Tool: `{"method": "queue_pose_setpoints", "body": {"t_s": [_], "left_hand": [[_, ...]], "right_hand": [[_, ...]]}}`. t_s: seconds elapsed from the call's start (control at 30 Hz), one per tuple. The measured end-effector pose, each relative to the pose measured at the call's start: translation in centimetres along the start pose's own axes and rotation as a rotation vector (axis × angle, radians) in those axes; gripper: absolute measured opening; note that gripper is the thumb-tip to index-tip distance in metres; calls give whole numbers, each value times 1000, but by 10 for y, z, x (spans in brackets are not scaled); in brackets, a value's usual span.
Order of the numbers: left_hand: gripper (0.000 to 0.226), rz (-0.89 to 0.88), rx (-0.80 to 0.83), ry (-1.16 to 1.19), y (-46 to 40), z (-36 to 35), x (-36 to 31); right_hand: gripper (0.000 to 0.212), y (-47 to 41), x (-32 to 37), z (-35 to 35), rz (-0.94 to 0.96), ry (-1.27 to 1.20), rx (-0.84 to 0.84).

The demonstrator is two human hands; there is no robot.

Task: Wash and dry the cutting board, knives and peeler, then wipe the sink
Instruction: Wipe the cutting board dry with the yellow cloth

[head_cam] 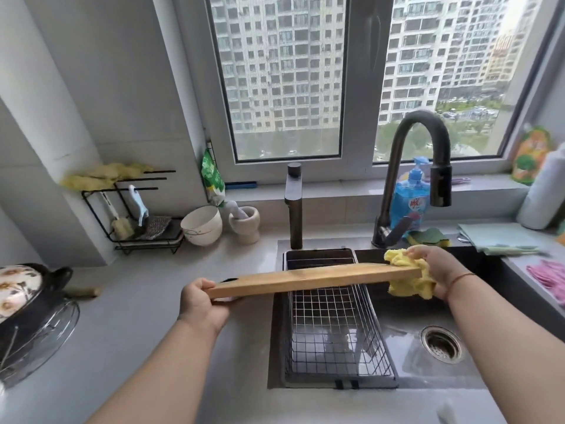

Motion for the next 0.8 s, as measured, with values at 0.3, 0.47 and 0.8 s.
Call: {"method": "queue_pose_setpoints", "body": {"t_s": [0.3,0.47,0.8], "left_hand": [[34,175,-144,-55,1,63,40],[32,188,-188,-80,2,74,45],[35,275,-165,-152,4,80,66]], "right_hand": [[10,15,43,-31,323,1024,-234],[14,58,48,-150,592,1070,-86],[30,102,-39,-283,792,1335,291]]}}
Point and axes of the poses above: each hand's wrist, its own y-axis away from the middle knuckle, its own z-axis out of the back of the hand, x = y × z, the point moved 8 cm from there along -y, towards the middle knuckle, and after that the axes turned 10 degrees about y, right-handed, at the moved point
